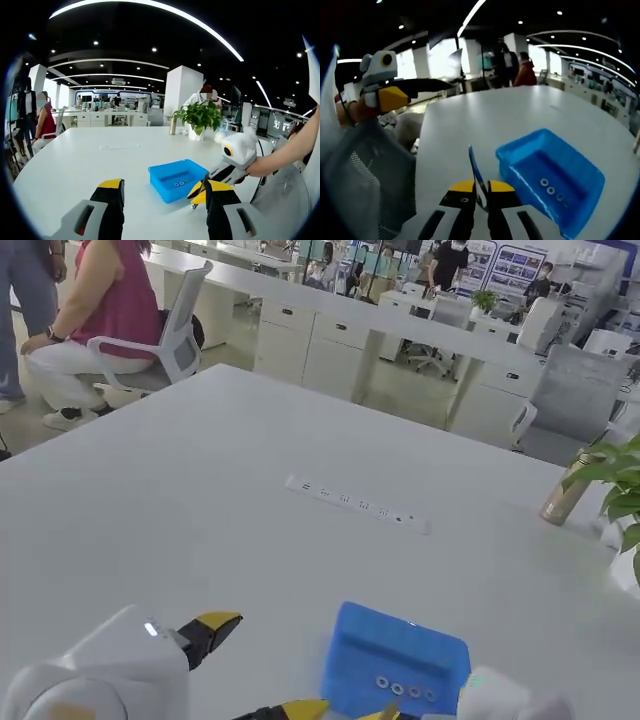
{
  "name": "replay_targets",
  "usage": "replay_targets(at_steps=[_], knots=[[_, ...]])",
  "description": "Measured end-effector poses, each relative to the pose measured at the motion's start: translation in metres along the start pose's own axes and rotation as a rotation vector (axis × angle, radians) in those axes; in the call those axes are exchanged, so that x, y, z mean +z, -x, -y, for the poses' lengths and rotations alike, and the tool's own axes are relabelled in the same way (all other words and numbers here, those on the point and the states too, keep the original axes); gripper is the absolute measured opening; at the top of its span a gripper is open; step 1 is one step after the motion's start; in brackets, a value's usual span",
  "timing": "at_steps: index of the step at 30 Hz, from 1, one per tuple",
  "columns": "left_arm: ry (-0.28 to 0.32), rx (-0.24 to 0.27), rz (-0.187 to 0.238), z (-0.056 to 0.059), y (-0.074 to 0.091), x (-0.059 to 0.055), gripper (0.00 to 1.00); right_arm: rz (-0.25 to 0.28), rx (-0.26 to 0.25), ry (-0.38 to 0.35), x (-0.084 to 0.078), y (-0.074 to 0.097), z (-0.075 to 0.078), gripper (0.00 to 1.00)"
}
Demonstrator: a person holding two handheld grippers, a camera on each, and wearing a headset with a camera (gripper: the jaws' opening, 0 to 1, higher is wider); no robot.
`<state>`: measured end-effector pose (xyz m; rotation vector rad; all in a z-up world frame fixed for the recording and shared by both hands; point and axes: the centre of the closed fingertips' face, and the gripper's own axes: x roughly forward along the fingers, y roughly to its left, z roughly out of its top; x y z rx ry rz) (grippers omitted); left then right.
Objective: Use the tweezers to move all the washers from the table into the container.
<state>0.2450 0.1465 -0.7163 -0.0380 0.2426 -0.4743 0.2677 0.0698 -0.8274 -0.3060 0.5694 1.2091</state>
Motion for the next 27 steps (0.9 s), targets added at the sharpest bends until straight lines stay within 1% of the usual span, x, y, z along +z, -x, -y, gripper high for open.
replay_targets(at_steps=[2, 3, 4, 5, 6, 8, 9, 11, 12, 13, 14, 15, 16, 17, 18, 19, 20, 21, 22, 25, 27], knots=[[0.002, 0.001, 0.0, 0.0, 0.0, 0.0, 0.66, -0.006, -0.003, 0.041, -0.001, -0.001, 0.002, 0.04], [0.002, 0.002, 0.001, -0.001, 0.0, 0.0, 0.66, -0.01, -0.004, 0.074, -0.001, 0.0, -0.001, 0.04], [0.002, 0.002, 0.001, -0.001, 0.0, 0.0, 0.66, -0.028, -0.018, 0.11, -0.003, 0.001, 0.0, 0.03], [0.002, 0.002, 0.002, -0.001, 0.0, 0.0, 0.66, -0.039, -0.029, 0.112, -0.004, 0.002, 0.001, 0.03], [0.001, 0.003, 0.003, -0.001, 0.0, 0.0, 0.66, -0.034, -0.023, 0.1, -0.003, 0.002, -0.001, 0.03], [0.003, 0.002, 0.005, -0.001, 0.0, 0.001, 0.66, -0.032, -0.029, 0.1, -0.004, 0.002, -0.001, 0.03], [0.003, 0.002, 0.006, -0.001, 0.0, 0.001, 0.66, -0.024, -0.042, 0.077, -0.003, 0.005, 0.001, 0.03], [0.004, 0.003, 0.006, -0.001, 0.001, 0.001, 0.66, 0.003, -0.048, -0.028, -0.001, 0.008, 0.004, 0.03], [0.005, 0.004, 0.006, -0.001, 0.001, 0.001, 0.66, 0.019, -0.05, -0.056, 0.0, 0.01, 0.006, 0.03], [0.005, 0.005, 0.006, -0.001, 0.001, 0.001, 0.66, 0.054, -0.053, -0.092, 0.005, 0.013, 0.01, 0.03], [0.006, 0.005, 0.007, -0.002, 0.001, 0.001, 0.66, 0.065, -0.053, -0.101, 0.007, 0.015, 0.01, 0.03], [0.006, 0.005, 0.008, -0.002, 0.001, 0.001, 0.66, 0.102, -0.049, -0.145, 0.015, 0.02, 0.015, 0.03], [0.007, 0.004, 0.008, -0.001, 0.001, 0.001, 0.66, 0.119, -0.045, -0.162, 0.019, 0.022, 0.016, 0.03], [0.007, 0.002, 0.007, -0.001, 0.001, 0.001, 0.66, 0.131, -0.048, -0.163, 0.022, 0.025, 0.021, 0.03], [0.004, 0.001, 0.006, -0.001, 0.0, 0.001, 0.66, 0.132, -0.048, -0.167, 0.026, 0.03, 0.022, 0.03], [0.003, -0.001, 0.005, 0.0, 0.0, 0.001, 0.66, 0.136, -0.049, -0.171, 0.028, 0.031, 0.023, 0.03], [0.002, -0.003, 0.004, 0.0, 0.0, 0.001, 0.66, 0.156, -0.049, -0.188, 0.035, 0.034, 0.026, 0.03], [0.001, -0.004, 0.003, 0.0, 0.0, 0.001, 0.66, 0.172, -0.046, -0.195, 0.041, 0.037, 0.025, 0.03], [0.001, -0.004, 0.003, 0.0, 0.0, 0.001, 0.66, 0.198, -0.044, -0.21, 0.049, 0.04, 0.027, 0.03], [0.004, -0.003, 0.003, 0.0, 0.0, 0.001, 0.66, 0.223, -0.049, -0.22, 0.06, 0.043, 0.04, 0.03], [0.004, -0.002, 0.005, 0.0, 0.0, 0.001, 0.66, 0.232, -0.065, -0.229, 0.067, 0.042, 0.049, 0.03]])
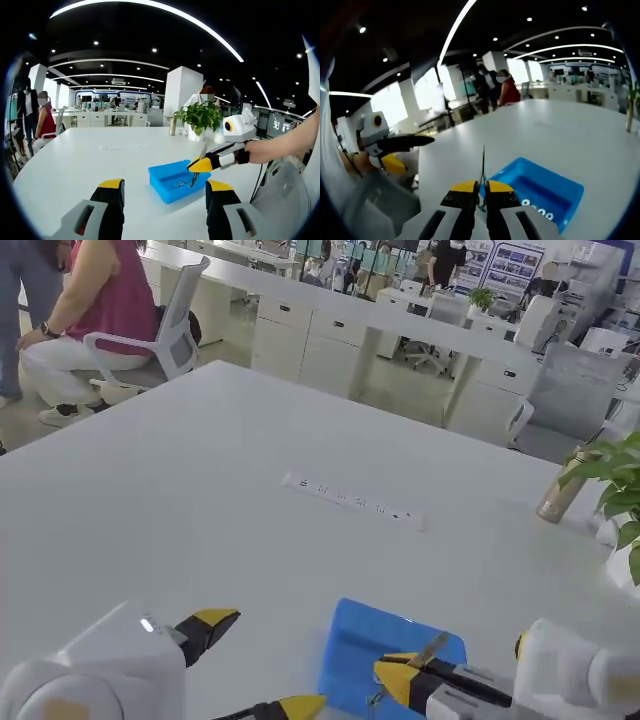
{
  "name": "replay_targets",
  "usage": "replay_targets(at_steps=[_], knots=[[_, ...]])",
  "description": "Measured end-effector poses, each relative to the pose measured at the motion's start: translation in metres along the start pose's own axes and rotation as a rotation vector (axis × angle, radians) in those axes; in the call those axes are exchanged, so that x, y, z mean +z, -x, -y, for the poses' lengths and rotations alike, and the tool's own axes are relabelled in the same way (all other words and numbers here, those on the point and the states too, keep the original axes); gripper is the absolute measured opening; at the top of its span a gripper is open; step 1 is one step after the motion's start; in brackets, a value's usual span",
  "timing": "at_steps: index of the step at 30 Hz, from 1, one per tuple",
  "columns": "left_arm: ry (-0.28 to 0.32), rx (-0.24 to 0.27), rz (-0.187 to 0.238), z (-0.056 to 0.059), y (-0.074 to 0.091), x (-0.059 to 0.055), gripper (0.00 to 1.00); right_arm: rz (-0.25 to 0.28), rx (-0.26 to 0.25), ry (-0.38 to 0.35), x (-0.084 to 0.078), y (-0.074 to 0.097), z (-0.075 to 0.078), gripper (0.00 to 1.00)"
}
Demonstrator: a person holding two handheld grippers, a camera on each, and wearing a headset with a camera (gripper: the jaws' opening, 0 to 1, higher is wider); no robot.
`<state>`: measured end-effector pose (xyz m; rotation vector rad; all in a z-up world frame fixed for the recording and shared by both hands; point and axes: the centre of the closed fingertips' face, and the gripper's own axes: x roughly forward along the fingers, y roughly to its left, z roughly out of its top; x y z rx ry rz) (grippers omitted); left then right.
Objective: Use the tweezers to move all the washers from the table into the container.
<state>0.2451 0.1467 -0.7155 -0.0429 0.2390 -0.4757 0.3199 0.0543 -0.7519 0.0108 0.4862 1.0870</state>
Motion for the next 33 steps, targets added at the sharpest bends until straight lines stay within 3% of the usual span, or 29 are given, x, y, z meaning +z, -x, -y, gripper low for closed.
replay_targets(at_steps=[6, 15, 20, 26, 33], knots=[[0.001, 0.004, 0.001, -0.001, 0.0, 0.0, 0.66, 0.007, -0.033, -0.034, 0.014, -0.016, 0.02, 0.03], [0.008, 0.008, 0.003, -0.002, 0.001, 0.0, 0.66, -0.046, -0.069, -0.047, 0.01, -0.037, 0.043, 0.03], [0.01, 0.009, 0.003, -0.002, 0.0, 0.0, 0.66, -0.088, -0.091, -0.044, 0.002, -0.048, 0.05, 0.03], [0.008, 0.004, -0.001, -0.001, 0.0, -0.001, 0.66, -0.168, -0.098, -0.003, -0.019, -0.062, 0.054, 0.03], [0.011, 0.006, -0.006, -0.002, 0.0, -0.002, 0.65, -0.189, -0.097, 0.054, -0.027, -0.068, 0.054, 0.03]])
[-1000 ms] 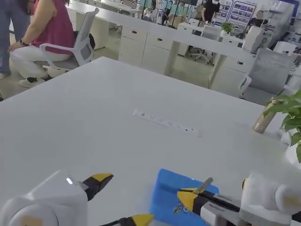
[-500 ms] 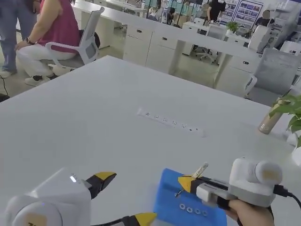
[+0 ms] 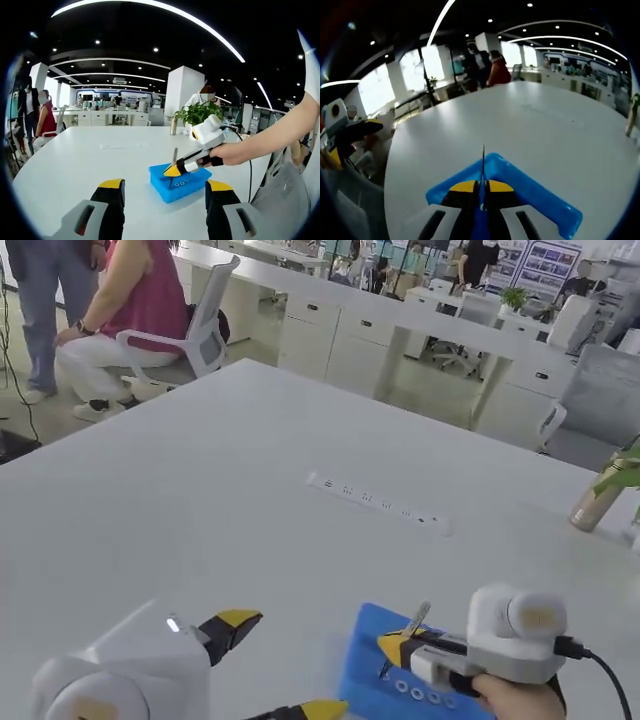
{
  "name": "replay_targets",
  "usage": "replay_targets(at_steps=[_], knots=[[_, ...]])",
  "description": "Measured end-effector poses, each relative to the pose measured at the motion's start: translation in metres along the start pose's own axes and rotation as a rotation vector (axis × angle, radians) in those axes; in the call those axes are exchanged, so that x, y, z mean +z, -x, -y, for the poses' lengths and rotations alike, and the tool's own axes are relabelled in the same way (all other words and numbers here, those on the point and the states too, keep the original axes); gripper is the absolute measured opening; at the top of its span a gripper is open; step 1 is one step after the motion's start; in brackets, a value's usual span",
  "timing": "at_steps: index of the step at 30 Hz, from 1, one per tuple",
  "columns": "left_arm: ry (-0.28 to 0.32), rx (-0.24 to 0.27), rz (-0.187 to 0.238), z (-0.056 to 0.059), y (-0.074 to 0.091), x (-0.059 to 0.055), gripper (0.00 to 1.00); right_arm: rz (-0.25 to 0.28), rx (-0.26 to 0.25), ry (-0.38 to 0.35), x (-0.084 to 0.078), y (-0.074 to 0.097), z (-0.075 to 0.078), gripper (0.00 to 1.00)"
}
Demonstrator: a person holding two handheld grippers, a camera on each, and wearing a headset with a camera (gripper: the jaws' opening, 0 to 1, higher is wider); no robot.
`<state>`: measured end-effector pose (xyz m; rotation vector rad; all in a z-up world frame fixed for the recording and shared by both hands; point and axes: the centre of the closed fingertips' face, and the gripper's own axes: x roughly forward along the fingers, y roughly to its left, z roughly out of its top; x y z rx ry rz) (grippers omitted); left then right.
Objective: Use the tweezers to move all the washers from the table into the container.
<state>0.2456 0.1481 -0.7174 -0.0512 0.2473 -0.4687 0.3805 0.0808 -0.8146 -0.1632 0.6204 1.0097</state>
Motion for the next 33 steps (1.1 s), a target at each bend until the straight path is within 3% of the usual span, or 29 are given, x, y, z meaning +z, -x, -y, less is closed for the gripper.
replay_targets(at_steps=[9, 18, 22, 27, 33], knots=[[-0.007, -0.01, -0.012, 0.003, -0.001, -0.002, 0.65, -0.006, 0.002, 0.037, -0.005, 0.003, -0.007, 0.03], [0.006, -0.018, -0.014, 0.004, -0.002, -0.002, 0.65, 0.033, 0.017, 0.053, -0.003, 0.014, -0.012, 0.04], [0.034, -0.038, 0.003, 0.006, -0.001, 0.001, 0.63, 0.092, 0.017, 0.062, 0.011, 0.027, -0.016, 0.04], [0.055, -0.078, 0.015, 0.013, 0.0, 0.005, 0.6, 0.171, 0.064, 0.126, 0.032, 0.056, -0.039, 0.04], [0.014, -0.154, 0.001, 0.031, -0.001, 0.009, 0.55, 0.182, 0.142, 0.175, 0.029, 0.088, -0.067, 0.04]])
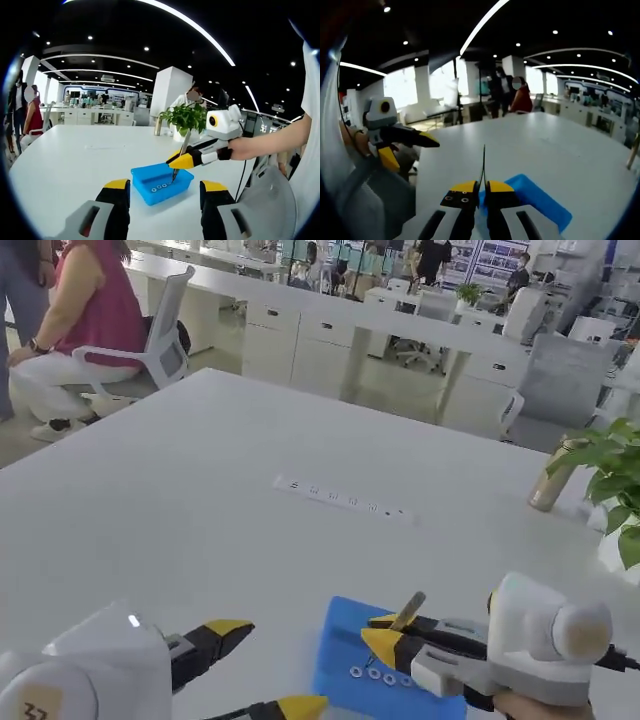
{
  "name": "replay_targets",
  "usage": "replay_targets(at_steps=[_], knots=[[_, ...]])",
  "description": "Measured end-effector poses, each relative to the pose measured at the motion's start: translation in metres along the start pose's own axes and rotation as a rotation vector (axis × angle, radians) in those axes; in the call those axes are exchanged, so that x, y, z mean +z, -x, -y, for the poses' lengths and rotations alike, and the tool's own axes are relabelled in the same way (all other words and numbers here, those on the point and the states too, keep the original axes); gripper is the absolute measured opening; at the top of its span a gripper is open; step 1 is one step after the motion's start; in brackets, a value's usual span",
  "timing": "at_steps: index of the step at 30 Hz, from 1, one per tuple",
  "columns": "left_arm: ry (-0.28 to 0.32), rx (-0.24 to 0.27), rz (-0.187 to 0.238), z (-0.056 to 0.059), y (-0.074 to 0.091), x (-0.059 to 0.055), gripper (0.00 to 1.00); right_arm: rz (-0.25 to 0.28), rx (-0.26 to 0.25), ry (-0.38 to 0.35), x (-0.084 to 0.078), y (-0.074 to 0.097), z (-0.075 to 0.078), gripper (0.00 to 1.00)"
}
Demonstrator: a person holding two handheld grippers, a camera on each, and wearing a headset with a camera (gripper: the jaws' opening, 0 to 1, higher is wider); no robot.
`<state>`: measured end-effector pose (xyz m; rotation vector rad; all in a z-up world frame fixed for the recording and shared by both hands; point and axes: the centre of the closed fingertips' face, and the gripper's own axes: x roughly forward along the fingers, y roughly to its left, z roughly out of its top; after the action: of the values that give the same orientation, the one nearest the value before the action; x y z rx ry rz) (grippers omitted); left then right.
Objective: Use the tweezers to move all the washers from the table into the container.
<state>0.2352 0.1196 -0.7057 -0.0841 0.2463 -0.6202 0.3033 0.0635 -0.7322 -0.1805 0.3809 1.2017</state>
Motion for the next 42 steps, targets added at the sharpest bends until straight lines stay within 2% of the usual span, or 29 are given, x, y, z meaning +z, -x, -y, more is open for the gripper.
replay_targets(at_steps=[3, 5, 8, 11, 12, 14, 17, 21, 24, 26, 27, 30, 31, 33, 35, 39, 42], knots=[[-0.025, -0.081, 0.001, 0.017, -0.002, 0.005, 0.48, -0.034, 0.039, 0.03, -0.01, 0.012, -0.014, 0.04], [-0.02, -0.118, -0.021, 0.024, -0.003, 0.005, 0.42, -0.056, 0.053, 0.048, -0.017, 0.019, -0.02, 0.04], [-0.047, -0.165, -0.032, 0.033, -0.004, 0.01, 0.38, -0.077, 0.072, 0.049, -0.026, 0.028, -0.028, 0.04], [-0.066, -0.23, -0.036, 0.045, -0.007, 0.015, 0.33, -0.104, 0.092, 0.056, -0.036, 0.034, -0.036, 0.04], [-0.073, -0.272, -0.029, 0.052, -0.009, 0.018, 0.3, -0.123, 0.104, 0.062, -0.041, 0.036, -0.039, 0.04], [-0.084, -0.302, -0.046, 0.058, -0.012, 0.018, 0.26, -0.144, 0.119, 0.079, -0.046, 0.038, -0.045, 0.04], [-0.139, -0.354, -0.072, 0.07, -0.019, 0.017, 0.2, -0.174, 0.146, 0.094, -0.055, 0.04, -0.055, 0.04], [-0.175, -0.429, -0.117, 0.086, -0.026, 0.009, 0.17, -0.217, 0.178, 0.125, -0.066, 0.04, -0.06, 0.04], [-0.243, -0.494, -0.172, 0.099, -0.028, 0.0, 0.11, -0.264, 0.201, 0.177, -0.075, 0.042, -0.067, 0.04], [-0.258, -0.521, -0.19, 0.103, -0.028, -0.004, 0.08, -0.294, 0.223, 0.222, -0.08, 0.042, -0.075, 0.04], [-0.27, -0.536, -0.216, 0.105, -0.028, -0.01, 0.07, -0.309, 0.232, 0.233, -0.085, 0.042, -0.077, 0.04], [-0.275, -0.576, -0.247, 0.111, -0.028, -0.018, 0.09, -0.334, 0.245, 0.258, -0.091, 0.042, -0.084, 0.04], [-0.244, -0.612, -0.249, 0.116, -0.026, -0.02, 0.09, -0.352, 0.253, 0.278, -0.097, 0.042, -0.085, 0.04], [-0.244, -0.612, -0.273, 0.116, -0.028, -0.026, 0.08, -0.369, 0.261, 0.302, -0.102, 0.041, -0.087, 0.04], [-0.292, -0.613, -0.297, 0.114, -0.028, -0.032, 0.07, -0.387, 0.277, 0.32, -0.106, 0.042, -0.092, 0.04], [-0.28, -0.638, -0.314, 0.118, -0.027, -0.037, 0.03, -0.41, 0.29, 0.347, -0.112, 0.041, -0.096, 0.04], [-0.326, -0.647, -0.357, 0.116, -0.026, -0.047, 0.0, -0.41, 0.289, 0.348, -0.112, 0.04, -0.095, 0.04]])
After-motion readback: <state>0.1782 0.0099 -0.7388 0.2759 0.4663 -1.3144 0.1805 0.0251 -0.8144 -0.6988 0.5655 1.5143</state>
